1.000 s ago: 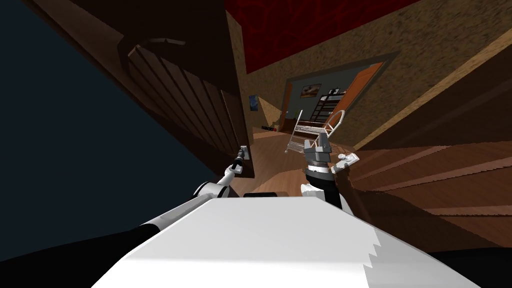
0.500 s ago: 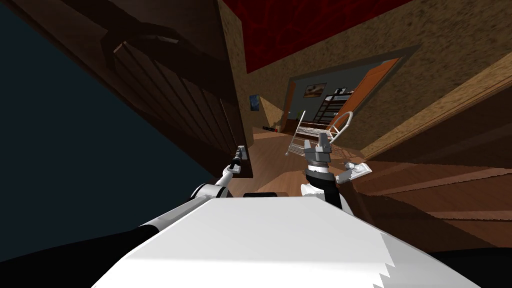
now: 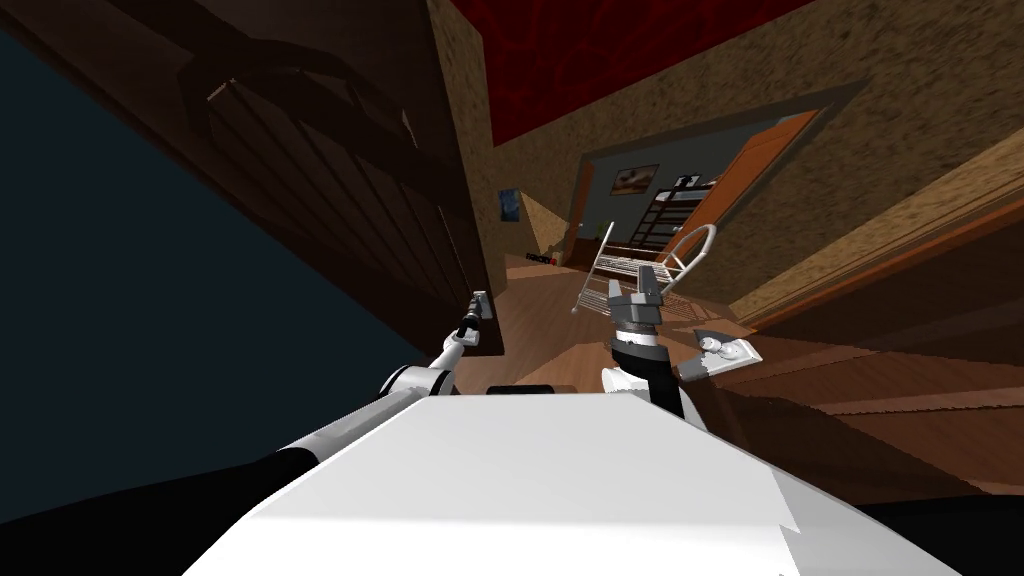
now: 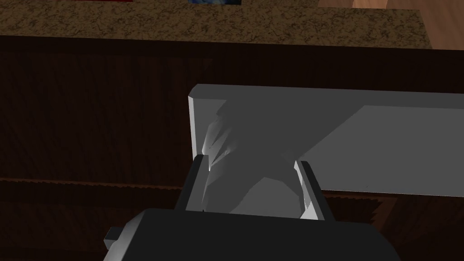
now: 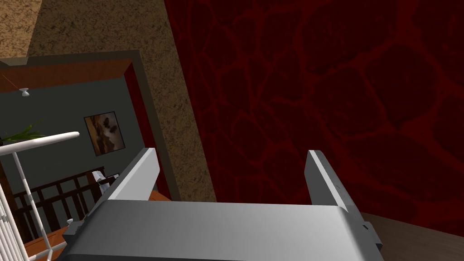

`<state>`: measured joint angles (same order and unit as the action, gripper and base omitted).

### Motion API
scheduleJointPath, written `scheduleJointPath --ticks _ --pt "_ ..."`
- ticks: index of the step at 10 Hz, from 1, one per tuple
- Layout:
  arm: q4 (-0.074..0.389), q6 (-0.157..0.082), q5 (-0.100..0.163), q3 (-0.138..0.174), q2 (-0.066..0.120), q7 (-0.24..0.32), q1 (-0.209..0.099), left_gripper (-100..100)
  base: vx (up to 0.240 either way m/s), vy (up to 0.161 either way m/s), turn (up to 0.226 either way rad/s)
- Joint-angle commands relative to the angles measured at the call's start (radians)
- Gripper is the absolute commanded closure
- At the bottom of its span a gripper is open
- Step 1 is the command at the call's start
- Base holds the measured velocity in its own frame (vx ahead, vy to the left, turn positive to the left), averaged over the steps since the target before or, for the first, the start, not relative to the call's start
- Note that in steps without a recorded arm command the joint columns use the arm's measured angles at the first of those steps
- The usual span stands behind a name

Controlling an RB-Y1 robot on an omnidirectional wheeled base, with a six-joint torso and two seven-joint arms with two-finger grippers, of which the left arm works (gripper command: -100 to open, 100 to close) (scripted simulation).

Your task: Push the door open

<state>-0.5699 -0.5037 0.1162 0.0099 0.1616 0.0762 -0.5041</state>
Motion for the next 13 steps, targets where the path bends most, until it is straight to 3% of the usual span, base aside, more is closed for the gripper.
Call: scheduleJointPath --ticks 1,7,8,13 --pt "0.012 -0.011 0.008 0.023 0.012 -0.008 -0.004 100 0.098 -0.099 0.056" --pt "0.016 -0.009 0.024 0.064 0.030 -0.023 -0.001 100 0.145 -0.125 0.061" --pt "0.002 0.002 0.022 0.061 0.025 -0.025 0.011 100 0.073 -0.035 0.027" --pt "0.010 -0.004 0.041 0.114 0.049 -0.045 0.015 100 0.186 -0.090 0.059"
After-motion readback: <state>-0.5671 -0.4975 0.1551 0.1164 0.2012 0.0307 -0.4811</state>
